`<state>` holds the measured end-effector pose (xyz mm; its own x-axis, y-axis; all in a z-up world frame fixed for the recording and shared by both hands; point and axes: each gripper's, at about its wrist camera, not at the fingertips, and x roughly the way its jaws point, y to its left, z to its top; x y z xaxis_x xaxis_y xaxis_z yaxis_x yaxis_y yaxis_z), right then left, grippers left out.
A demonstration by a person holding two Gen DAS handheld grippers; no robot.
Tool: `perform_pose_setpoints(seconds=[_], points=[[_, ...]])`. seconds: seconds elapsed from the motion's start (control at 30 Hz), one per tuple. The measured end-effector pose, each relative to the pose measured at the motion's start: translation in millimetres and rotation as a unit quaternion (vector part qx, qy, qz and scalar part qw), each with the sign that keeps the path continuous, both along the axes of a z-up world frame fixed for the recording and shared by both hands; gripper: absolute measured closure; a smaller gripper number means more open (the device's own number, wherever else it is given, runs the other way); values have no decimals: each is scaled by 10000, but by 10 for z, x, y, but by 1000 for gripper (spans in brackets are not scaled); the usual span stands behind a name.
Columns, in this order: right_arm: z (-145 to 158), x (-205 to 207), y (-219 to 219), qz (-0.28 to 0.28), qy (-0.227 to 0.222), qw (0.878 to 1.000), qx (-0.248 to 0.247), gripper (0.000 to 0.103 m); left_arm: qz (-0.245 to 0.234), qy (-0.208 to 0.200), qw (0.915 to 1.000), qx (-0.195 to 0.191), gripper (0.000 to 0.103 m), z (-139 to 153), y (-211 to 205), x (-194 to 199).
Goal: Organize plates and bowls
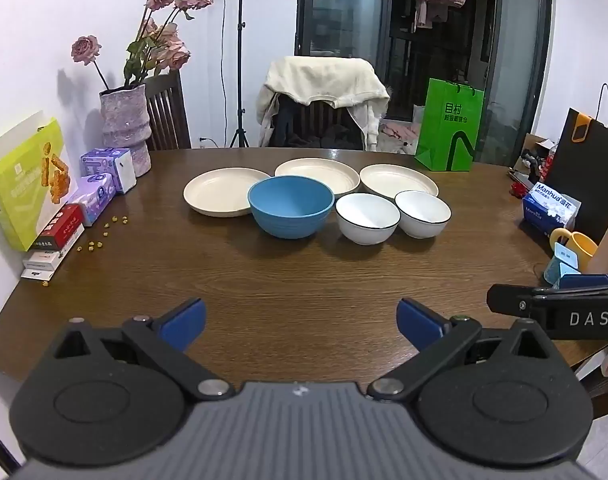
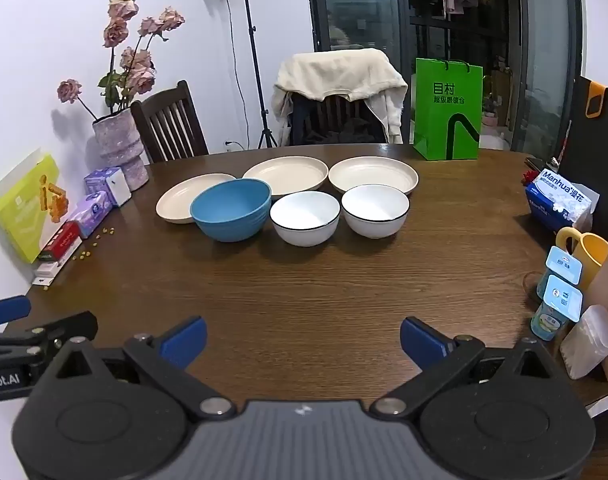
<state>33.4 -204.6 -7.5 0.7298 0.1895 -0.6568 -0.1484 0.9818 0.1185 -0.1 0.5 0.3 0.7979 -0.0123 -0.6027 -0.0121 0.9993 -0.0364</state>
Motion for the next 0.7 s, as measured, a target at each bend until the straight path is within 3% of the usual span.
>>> perform_pose_setpoints(seconds=[0.7], points=[[-37,15,-42,9,70,10000,6,0,3,60,10000,16,0,-38,-33,9]])
